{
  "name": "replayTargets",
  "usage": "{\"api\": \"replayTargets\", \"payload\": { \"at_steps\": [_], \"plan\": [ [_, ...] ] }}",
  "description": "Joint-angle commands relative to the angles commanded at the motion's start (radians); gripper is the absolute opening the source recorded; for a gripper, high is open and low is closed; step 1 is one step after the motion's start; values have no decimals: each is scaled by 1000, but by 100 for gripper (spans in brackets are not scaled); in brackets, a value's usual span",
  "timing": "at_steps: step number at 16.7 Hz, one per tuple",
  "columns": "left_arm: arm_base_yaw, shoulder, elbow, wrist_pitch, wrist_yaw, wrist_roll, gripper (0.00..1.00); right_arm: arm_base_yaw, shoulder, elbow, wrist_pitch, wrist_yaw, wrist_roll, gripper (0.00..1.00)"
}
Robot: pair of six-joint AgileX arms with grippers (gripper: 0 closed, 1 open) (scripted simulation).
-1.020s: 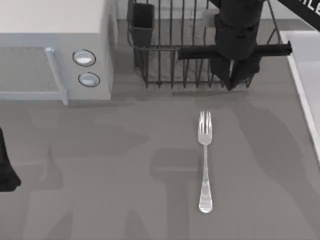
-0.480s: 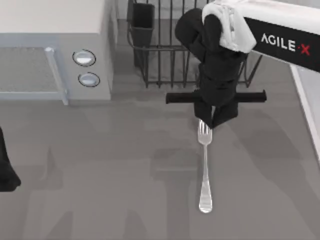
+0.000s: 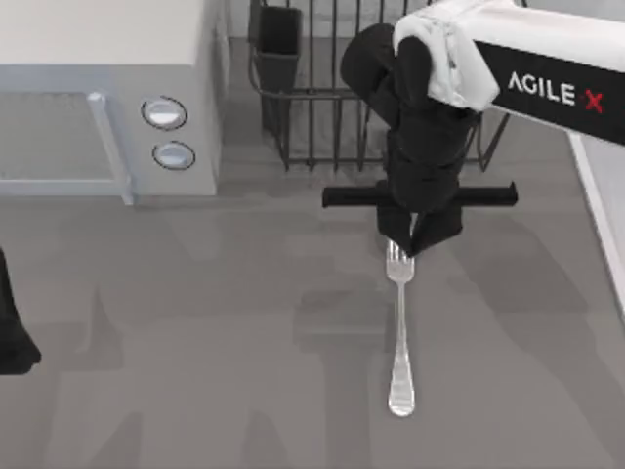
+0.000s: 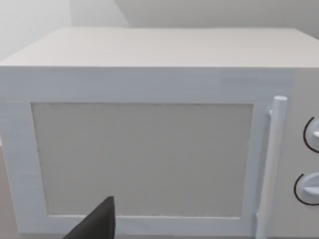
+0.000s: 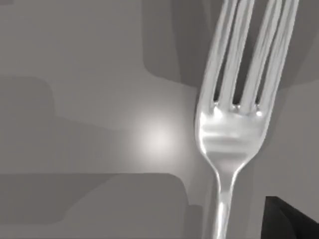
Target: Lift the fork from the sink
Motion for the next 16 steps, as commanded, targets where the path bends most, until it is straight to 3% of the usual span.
{"api": "replayTargets", "payload": {
  "at_steps": [10,16],
  "plan": [
    [0,0,0,0,0,0,100,0,0,0,0,0,0,98],
    [0,0,0,0,0,0,100,0,0,0,0,0,0,100]
  ]
}}
